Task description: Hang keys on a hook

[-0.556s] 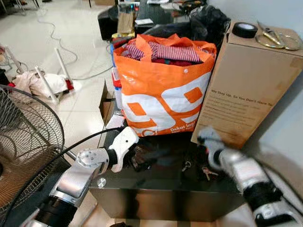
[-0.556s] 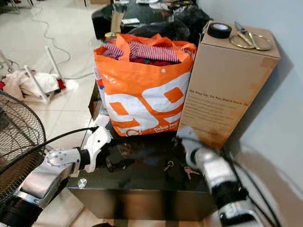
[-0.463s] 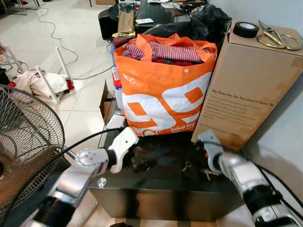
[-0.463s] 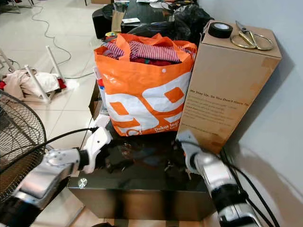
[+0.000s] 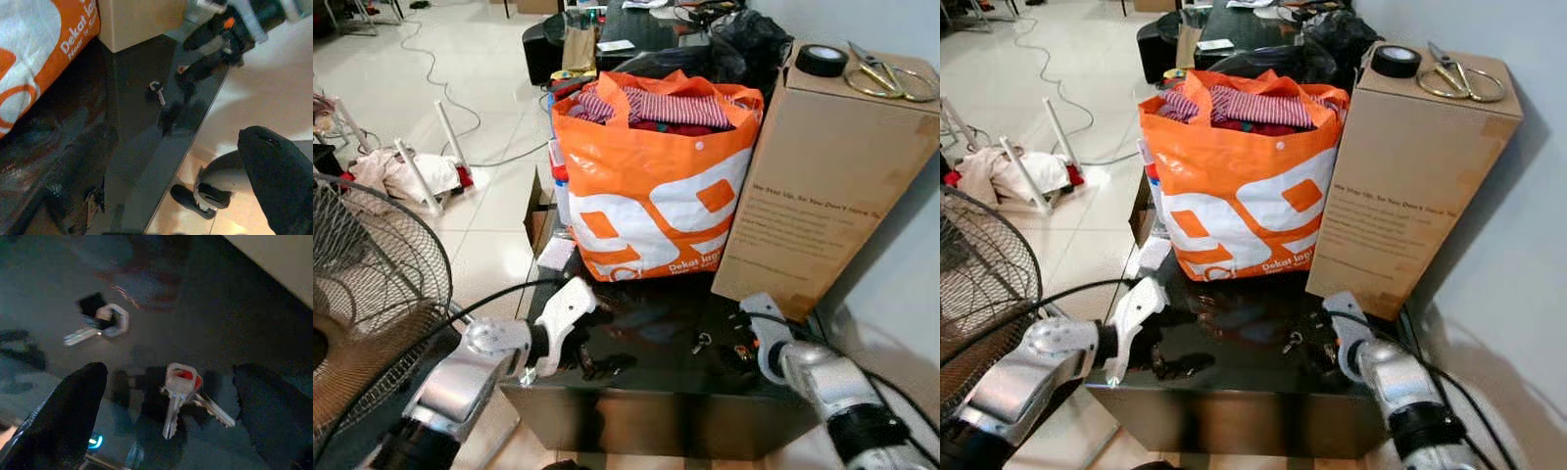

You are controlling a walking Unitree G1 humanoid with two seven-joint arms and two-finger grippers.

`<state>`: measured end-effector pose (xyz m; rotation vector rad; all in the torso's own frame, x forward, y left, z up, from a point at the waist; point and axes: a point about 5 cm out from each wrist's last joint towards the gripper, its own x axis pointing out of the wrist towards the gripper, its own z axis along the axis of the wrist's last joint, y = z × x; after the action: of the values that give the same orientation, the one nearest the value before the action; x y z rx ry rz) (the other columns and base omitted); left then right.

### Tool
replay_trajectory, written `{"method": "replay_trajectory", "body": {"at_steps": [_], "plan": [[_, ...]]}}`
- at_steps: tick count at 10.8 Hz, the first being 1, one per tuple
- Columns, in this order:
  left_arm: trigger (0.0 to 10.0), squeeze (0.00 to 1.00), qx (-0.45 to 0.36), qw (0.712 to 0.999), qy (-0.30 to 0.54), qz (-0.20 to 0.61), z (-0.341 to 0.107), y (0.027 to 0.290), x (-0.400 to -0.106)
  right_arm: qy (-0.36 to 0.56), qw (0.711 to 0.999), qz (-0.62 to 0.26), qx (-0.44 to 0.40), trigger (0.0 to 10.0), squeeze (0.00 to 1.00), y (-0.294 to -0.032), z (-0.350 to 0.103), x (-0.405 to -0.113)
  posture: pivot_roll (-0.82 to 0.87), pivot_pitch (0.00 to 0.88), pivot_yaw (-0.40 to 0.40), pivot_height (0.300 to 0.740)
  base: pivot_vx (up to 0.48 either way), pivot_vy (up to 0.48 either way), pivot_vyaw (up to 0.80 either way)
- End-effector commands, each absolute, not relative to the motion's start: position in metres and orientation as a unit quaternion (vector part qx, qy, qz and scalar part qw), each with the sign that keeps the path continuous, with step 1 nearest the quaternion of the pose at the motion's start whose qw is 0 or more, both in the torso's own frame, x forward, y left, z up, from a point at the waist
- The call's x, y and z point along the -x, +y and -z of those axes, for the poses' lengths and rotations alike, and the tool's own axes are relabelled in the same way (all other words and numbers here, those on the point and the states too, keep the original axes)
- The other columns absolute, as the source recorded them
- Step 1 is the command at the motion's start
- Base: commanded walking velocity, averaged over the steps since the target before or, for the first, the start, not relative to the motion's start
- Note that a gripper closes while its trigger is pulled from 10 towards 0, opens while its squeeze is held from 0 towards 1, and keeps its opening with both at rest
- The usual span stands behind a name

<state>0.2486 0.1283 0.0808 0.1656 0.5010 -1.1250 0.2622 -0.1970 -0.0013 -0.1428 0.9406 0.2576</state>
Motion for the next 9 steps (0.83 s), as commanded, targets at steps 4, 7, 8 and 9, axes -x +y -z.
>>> {"method": "replay_trajectory", "body": {"at_steps": [4, 7, 8, 9], "plan": [[10.0, 0.20, -0.075, 0.813, 0.239, 0.526, -0.082, 0.127, -0.249, 0.449, 0.889, -0.085, 0.045, 0.0, 0.00, -0.203, 0.003, -0.269, -0.14, 0.000, 0.032, 0.740, 0.000, 0.000, 0.00], [10.0, 0.20, -0.077, 0.813, 0.237, 0.526, -0.083, 0.126, -0.253, 0.459, 0.884, -0.081, 0.040, 0.0, 0.00, -0.204, 0.008, -0.267, -0.14, 0.000, 0.031, 0.740, 0.000, 0.000, 0.00], [10.0, 0.20, -0.076, 0.812, 0.238, 0.527, -0.083, 0.126, -0.253, 0.462, 0.883, -0.079, 0.037, 0.0, 0.00, -0.203, 0.010, -0.266, -0.14, 0.000, 0.033, 0.740, 0.000, 0.000, 0.00], [10.0, 0.20, -0.076, 0.811, 0.240, 0.528, -0.082, 0.126, -0.253, 0.467, 0.880, -0.079, 0.034, 0.0, 0.00, -0.203, 0.012, -0.264, -0.14, 0.000, 0.035, 0.740, 0.000, 0.000, 0.00]]}}
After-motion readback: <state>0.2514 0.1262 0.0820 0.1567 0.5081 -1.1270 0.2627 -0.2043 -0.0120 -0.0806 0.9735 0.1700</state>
